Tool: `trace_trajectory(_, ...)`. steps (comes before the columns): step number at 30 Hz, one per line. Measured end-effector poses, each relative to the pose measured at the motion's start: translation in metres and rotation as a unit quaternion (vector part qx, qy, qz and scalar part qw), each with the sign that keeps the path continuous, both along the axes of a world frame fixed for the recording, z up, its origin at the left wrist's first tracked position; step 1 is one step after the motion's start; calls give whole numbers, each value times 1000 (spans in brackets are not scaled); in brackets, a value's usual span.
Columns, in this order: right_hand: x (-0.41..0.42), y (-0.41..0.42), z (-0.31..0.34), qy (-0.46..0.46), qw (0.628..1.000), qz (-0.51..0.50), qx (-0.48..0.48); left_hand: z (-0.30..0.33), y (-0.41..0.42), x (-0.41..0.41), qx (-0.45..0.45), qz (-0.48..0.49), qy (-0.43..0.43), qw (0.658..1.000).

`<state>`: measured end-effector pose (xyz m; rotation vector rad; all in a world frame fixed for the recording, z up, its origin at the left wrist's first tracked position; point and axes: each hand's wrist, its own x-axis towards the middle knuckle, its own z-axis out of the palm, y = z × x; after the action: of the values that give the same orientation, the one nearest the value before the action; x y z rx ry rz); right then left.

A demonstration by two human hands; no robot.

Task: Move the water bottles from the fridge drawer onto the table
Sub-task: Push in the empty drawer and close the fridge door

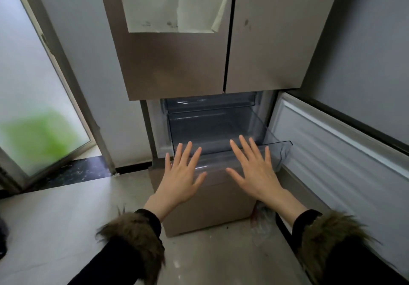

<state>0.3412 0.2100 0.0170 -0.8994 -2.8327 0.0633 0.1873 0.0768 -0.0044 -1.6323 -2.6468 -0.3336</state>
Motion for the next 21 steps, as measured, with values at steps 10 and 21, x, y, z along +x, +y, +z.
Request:
trace_trajectory(10,-14,74,-65,-86,996,-19,-24,-54,71,-9,-80,-39,-34,995)
trace_trajectory(21,-7,121,-105,-88,996,30,-7,-105,87,-8,-61,20,99,993)
